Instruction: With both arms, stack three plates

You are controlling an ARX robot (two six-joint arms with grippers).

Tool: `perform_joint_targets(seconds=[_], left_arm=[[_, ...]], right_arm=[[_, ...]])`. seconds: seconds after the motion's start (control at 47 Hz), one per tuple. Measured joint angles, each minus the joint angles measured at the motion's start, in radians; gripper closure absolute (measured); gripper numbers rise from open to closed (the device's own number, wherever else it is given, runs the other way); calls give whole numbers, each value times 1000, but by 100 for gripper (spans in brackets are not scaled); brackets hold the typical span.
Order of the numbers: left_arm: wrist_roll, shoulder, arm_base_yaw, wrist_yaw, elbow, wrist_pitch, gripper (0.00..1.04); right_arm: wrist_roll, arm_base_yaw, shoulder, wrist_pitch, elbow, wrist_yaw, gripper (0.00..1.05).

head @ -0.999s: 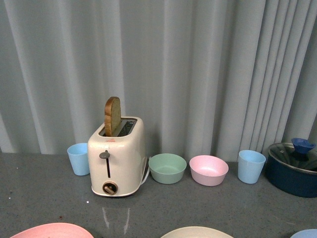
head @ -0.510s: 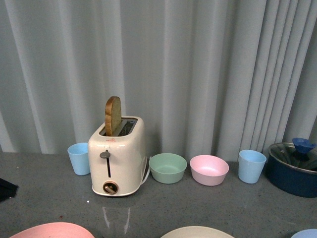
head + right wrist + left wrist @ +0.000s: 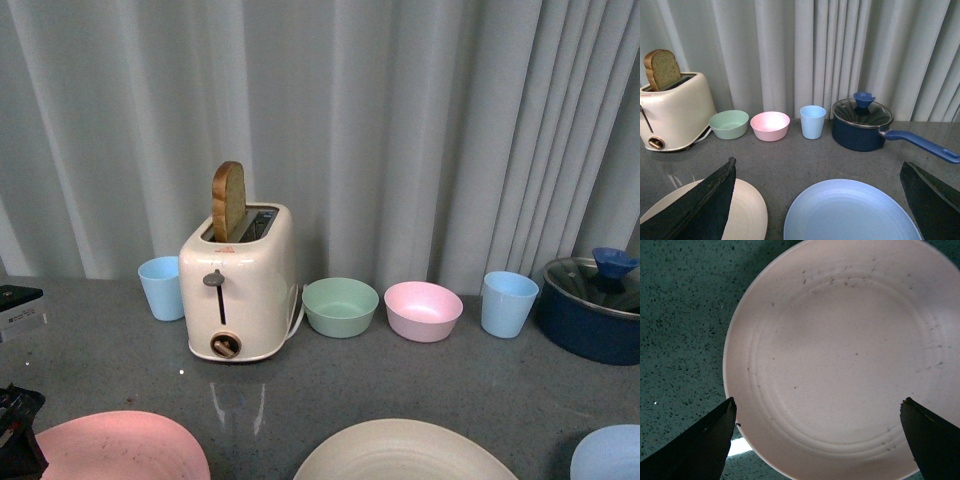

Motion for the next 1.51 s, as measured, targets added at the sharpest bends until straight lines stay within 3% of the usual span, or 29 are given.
perform_joint_targets(seconds=[0.34, 1.36, 1.403, 1.509], left_arm=[[45, 155, 82, -30, 33, 69, 7], [81, 270, 77, -52, 32, 177, 7], [87, 272, 77, -53, 29, 180, 10], [89, 273, 71, -53, 22, 186, 30]], right_arm=[[0, 0, 0, 0, 0, 0, 7], [0, 0, 0, 0, 0, 0, 7], [0, 0, 0, 0, 0, 0, 7], [0, 0, 0, 0, 0, 0, 7]])
